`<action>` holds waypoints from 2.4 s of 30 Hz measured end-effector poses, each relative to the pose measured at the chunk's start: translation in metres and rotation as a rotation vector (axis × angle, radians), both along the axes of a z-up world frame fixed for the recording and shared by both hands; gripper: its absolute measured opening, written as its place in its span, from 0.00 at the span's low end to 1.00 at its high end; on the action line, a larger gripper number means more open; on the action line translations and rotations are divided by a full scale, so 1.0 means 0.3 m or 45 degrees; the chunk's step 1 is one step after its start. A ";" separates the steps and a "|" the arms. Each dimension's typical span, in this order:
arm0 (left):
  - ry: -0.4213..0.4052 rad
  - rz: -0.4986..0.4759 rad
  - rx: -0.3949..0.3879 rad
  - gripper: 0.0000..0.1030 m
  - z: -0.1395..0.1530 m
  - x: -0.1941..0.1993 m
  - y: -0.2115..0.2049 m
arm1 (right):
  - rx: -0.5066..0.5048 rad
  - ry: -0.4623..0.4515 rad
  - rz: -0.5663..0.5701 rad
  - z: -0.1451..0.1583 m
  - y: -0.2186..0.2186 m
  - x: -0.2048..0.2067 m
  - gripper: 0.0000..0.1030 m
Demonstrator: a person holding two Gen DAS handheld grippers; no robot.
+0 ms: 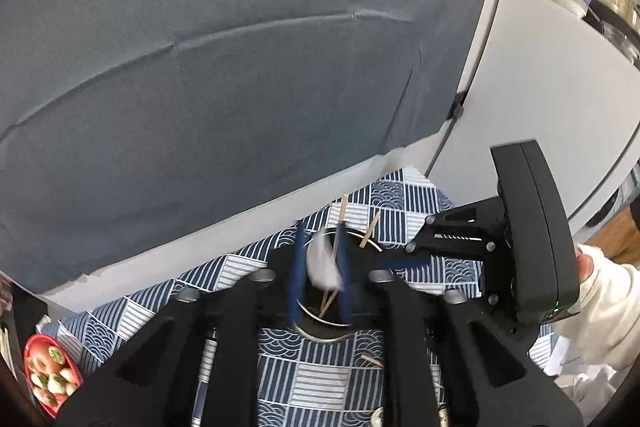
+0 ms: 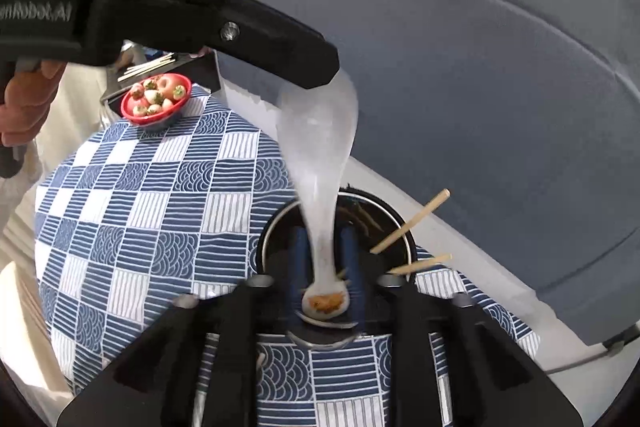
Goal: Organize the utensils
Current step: 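Drop the white spoon into the holder and open the right gripper, then move the right gripper back down to the loose utensils on the table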
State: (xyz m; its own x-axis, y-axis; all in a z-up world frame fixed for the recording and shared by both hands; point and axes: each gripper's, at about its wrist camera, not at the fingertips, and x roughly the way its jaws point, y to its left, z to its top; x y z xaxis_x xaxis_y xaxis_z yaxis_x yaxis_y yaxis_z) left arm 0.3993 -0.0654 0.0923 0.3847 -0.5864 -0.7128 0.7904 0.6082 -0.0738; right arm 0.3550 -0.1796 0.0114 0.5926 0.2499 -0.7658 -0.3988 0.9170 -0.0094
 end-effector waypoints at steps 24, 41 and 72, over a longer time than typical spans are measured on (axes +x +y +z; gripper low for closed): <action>0.066 0.342 0.017 0.94 -0.152 -0.107 0.214 | -0.092 0.037 -0.046 -0.081 -0.080 -0.276 0.84; 0.224 0.421 0.138 0.94 -0.341 -0.208 0.308 | -0.114 0.170 0.079 -0.174 -0.004 -0.361 0.84; 0.479 0.128 0.427 0.94 -0.735 -0.429 0.260 | -0.174 0.450 0.361 -0.430 0.147 -0.643 0.84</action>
